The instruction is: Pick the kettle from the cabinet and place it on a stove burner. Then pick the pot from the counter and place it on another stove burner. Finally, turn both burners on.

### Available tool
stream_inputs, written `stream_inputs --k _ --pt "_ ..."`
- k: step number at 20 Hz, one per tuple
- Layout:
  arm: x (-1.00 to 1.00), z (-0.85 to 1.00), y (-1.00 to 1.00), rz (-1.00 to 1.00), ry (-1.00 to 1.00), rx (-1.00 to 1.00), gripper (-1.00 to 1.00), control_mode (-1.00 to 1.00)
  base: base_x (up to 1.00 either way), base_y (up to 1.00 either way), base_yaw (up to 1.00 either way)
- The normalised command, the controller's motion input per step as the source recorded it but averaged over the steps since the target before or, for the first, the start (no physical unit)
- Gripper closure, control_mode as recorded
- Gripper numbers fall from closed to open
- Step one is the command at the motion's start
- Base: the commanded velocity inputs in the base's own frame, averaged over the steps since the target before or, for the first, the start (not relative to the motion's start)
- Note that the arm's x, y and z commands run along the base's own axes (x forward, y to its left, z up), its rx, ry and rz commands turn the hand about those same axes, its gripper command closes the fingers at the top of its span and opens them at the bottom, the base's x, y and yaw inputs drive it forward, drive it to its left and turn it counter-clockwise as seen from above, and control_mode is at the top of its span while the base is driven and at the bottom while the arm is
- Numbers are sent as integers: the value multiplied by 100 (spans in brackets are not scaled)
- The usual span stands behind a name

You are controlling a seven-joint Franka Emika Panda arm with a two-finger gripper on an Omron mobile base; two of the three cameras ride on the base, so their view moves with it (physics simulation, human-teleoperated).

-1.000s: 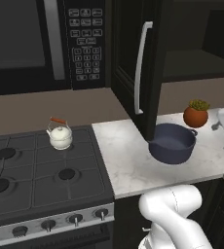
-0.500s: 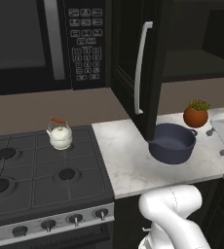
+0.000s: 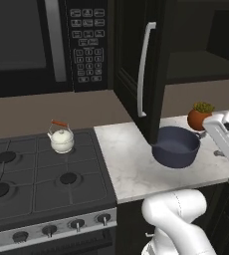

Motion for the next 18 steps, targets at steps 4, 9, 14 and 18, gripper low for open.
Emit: stream_inputs --k 4,9,14,18 --pt "40 -20 -16 0 3 0 -100 -100 0 0 0" --pt "25 -22 -25 -1 6 0 -100 -100 0 0 0" --pt "16 -27 -26 -3 5 0 -100 -100 0 0 0" --pt "23 -27 -26 -3 7 0 -100 -100 0 0 0"
